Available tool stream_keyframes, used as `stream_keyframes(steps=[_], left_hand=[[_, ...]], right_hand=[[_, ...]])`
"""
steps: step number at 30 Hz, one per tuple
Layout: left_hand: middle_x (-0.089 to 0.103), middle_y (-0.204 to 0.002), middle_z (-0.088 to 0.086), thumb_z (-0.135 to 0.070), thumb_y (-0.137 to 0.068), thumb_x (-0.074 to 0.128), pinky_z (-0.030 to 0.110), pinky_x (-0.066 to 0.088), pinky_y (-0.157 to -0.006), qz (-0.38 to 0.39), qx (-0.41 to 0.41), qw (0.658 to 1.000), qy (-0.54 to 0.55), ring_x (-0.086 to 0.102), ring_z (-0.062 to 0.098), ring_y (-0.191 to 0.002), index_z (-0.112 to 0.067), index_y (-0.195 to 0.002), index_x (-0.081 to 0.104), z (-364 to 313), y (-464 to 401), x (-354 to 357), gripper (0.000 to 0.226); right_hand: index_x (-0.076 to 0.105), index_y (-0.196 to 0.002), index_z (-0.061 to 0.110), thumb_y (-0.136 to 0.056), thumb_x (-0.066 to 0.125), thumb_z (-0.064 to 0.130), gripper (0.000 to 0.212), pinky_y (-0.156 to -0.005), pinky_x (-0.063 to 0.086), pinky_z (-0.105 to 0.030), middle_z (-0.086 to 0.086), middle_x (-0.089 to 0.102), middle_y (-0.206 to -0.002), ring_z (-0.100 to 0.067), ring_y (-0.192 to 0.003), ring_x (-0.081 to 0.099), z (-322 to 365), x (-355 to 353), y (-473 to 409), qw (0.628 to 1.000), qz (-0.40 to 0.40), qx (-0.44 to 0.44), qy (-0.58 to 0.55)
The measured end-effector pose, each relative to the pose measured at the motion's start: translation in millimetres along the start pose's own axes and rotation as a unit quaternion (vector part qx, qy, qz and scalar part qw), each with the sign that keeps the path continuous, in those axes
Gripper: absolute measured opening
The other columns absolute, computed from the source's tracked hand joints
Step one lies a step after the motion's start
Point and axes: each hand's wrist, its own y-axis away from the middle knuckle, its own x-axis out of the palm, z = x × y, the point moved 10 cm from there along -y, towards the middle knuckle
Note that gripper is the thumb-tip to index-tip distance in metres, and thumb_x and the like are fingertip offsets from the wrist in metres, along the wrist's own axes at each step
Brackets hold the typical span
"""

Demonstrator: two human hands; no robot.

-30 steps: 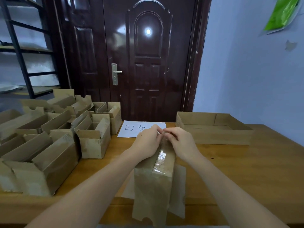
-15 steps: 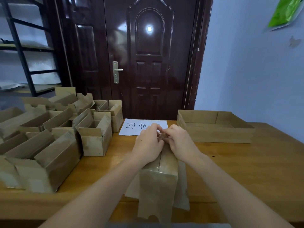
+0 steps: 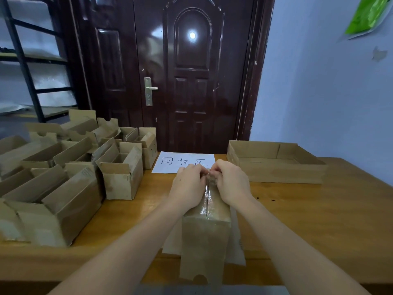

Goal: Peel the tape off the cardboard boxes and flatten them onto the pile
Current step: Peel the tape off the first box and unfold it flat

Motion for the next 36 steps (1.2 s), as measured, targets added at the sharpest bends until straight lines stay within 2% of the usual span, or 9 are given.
stream_keyframes(steps=[6,10,12,15,18,24,27,30,36], left_hand=[[0.056,-0.107,-0.006,-0.033,-0.107,0.048,0.04,0.043,-0.095,0.004,0.005,0.999,-0.039,0.045,0.021,-0.111,-0.024,-0.106,0.065,-3,1,1,0.018],[0.056,-0.098,-0.01,-0.037,-0.108,0.045,0.037,0.043,-0.088,-0.021,0.034,0.994,-0.103,0.05,0.02,-0.102,-0.026,-0.107,0.061,-9,3,-4,0.019],[0.057,-0.092,-0.01,-0.038,-0.109,0.042,0.037,0.039,-0.082,-0.037,0.05,0.989,-0.132,0.052,0.021,-0.096,-0.028,-0.106,0.057,-15,4,-8,0.018],[0.055,-0.081,-0.009,-0.038,-0.11,0.036,0.036,0.031,-0.075,-0.054,0.071,0.983,-0.157,0.056,0.024,-0.087,-0.029,-0.102,0.046,-22,7,-12,0.015],[0.06,-0.083,-0.007,-0.041,-0.109,0.038,0.037,0.039,-0.077,-0.055,0.073,0.984,-0.154,0.058,0.024,-0.085,-0.029,-0.102,0.044,-22,8,-13,0.015],[0.069,-0.091,-0.013,-0.046,-0.106,0.047,0.034,0.047,-0.077,-0.003,0.011,0.997,0.08,0.063,0.012,-0.088,-0.031,-0.106,0.056,-3,7,-7,0.018],[0.069,-0.089,-0.017,-0.044,-0.105,0.051,0.028,0.047,-0.076,0.022,0.029,0.994,0.099,0.063,0.0,-0.086,-0.037,-0.115,0.059,-4,10,-6,0.014],[0.068,-0.099,-0.02,-0.035,-0.105,0.055,0.03,0.052,-0.085,0.024,0.048,0.992,0.114,0.063,-0.002,-0.093,-0.038,-0.123,0.056,-7,13,-5,0.018],[0.072,-0.097,-0.007,-0.02,-0.099,0.067,0.023,0.053,-0.08,0.031,0.021,0.973,0.227,0.067,0.005,-0.086,-0.029,-0.114,0.067,4,11,-7,0.018]], right_hand=[[0.062,-0.095,0.03,-0.104,0.05,0.03,0.016,-0.066,0.04,-0.03,0.012,0.062,-0.096,-0.012,-0.086,0.057,-8,3,0,1.0,0.01,0.009,-0.016],[0.068,-0.11,0.03,-0.103,0.053,0.038,0.019,-0.078,0.047,-0.033,0.011,0.054,-0.11,-0.01,-0.095,0.056,-8,13,-3,0.996,0.085,-0.021,-0.034],[0.073,-0.111,0.028,-0.102,0.057,0.036,0.02,-0.084,0.047,-0.033,0.007,0.058,-0.107,-0.011,-0.097,0.057,-7,9,-6,0.991,0.108,-0.032,-0.069],[0.075,-0.111,0.028,-0.1,0.061,0.029,0.018,-0.08,0.041,-0.025,0.012,0.061,-0.098,-0.005,-0.094,0.056,-3,5,-5,0.98,0.15,-0.048,-0.119],[0.073,-0.112,0.026,-0.098,0.065,0.028,0.016,-0.078,0.04,-0.024,0.013,0.06,-0.099,-0.005,-0.091,0.055,-3,10,0,0.976,0.182,-0.051,-0.111],[0.071,-0.098,0.02,-0.099,0.064,0.023,0.007,-0.07,0.042,-0.024,0.009,0.068,-0.088,-0.008,-0.083,0.061,-3,14,2,0.979,0.152,-0.031,-0.134],[0.066,-0.109,0.022,-0.102,0.061,0.026,0.01,-0.072,0.045,-0.017,0.006,0.073,-0.095,-0.008,-0.091,0.066,-2,14,3,0.976,0.141,-0.026,-0.166],[0.055,-0.104,0.024,-0.101,0.063,0.024,0.008,-0.069,0.043,-0.009,0.005,0.074,-0.092,-0.006,-0.088,0.067,0,12,3,0.975,0.128,-0.022,-0.182],[0.068,-0.095,0.018,-0.101,0.059,0.016,0.01,-0.072,0.048,-0.019,0.005,0.071,-0.08,-0.007,-0.079,0.064,-2,10,7,0.977,0.095,-0.028,-0.187]])
